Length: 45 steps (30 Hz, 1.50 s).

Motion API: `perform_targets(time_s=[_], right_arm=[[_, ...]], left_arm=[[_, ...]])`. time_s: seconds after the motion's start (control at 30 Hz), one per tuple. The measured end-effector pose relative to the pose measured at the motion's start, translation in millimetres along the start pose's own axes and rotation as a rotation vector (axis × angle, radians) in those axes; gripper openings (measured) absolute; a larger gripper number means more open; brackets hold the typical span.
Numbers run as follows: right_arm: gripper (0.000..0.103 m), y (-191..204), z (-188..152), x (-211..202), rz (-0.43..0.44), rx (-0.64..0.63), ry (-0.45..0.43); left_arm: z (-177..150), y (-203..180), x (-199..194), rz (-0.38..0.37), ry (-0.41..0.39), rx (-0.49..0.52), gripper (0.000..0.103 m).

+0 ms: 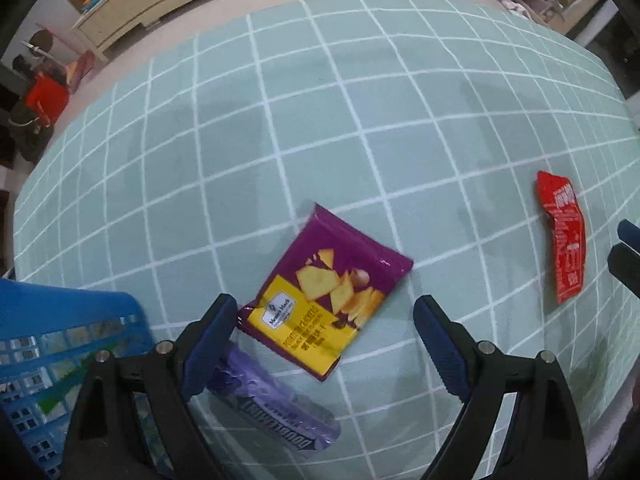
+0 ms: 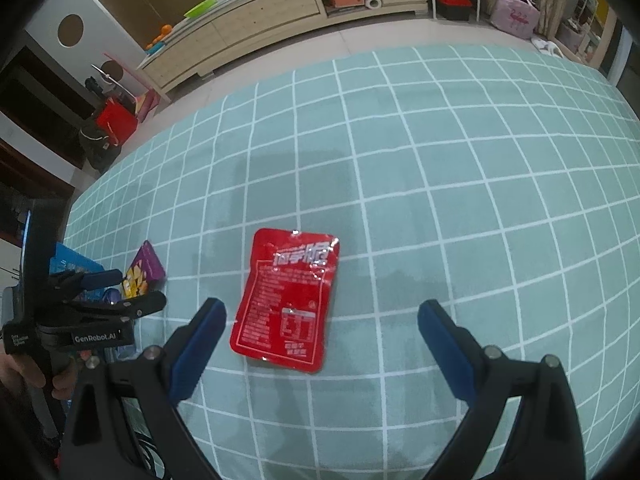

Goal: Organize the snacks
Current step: 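Grasp the red sauce packet with the right gripper while the left grasps the purple chip bag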

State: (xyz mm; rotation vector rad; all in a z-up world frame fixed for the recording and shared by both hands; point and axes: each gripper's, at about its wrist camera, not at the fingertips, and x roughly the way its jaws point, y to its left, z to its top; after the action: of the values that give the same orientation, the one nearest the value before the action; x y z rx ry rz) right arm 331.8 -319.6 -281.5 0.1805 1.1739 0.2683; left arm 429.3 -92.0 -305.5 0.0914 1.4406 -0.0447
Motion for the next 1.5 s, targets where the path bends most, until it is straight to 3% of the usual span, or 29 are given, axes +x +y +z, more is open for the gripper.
perform_targets(time_s=[0.23,0.43,0.57,0.83,0.97,1.1,1.17,1.23,1.3,1.37,1.43,1.5], right_arm=[[0.099,0,-2,-1,0.000,-0.001,0.004],[0.099,4,4,3,0.014,0.009,0.013],[0.098,14,5,10,0.019,-0.007,0.028],[0.097,32,9,28,-0.066,-0.039,0.069],[0.083,37,11,36,-0.082,-0.052,0.090],[0.075,44,9,41,-0.107,-0.080,0.100],[0.064,48,8,41,-0.138,-0.104,0.098],[0.063,49,7,42,-0.142,-0.121,0.097],[0.058,45,6,40,-0.127,-0.121,0.099],[0.039,41,4,38,-0.122,-0.115,0.099],[0.037,36,2,36,-0.085,-0.105,0.111],[0.026,34,-2,32,-0.076,-0.120,0.109]], left_arm=[[-12,-32,-8,-0.022,-0.037,0.117,0.088],[-8,-41,-18,0.019,-0.074,0.158,0.088],[0,-28,-11,0.032,-0.056,0.113,0.088],[4,19,4,0.042,-0.036,0.068,0.088],[11,14,15,0.041,-0.028,0.069,0.085],[9,4,16,-0.025,-0.022,0.054,0.065],[6,1,16,-0.032,-0.025,0.059,0.060],[3,-4,14,-0.034,-0.027,0.071,0.048],[2,-12,11,-0.032,-0.023,0.078,0.047],[0,-14,13,-0.032,-0.022,0.073,0.046],[-7,-20,16,-0.029,-0.027,0.065,0.046],[-10,-24,19,-0.030,-0.028,0.059,0.046]])
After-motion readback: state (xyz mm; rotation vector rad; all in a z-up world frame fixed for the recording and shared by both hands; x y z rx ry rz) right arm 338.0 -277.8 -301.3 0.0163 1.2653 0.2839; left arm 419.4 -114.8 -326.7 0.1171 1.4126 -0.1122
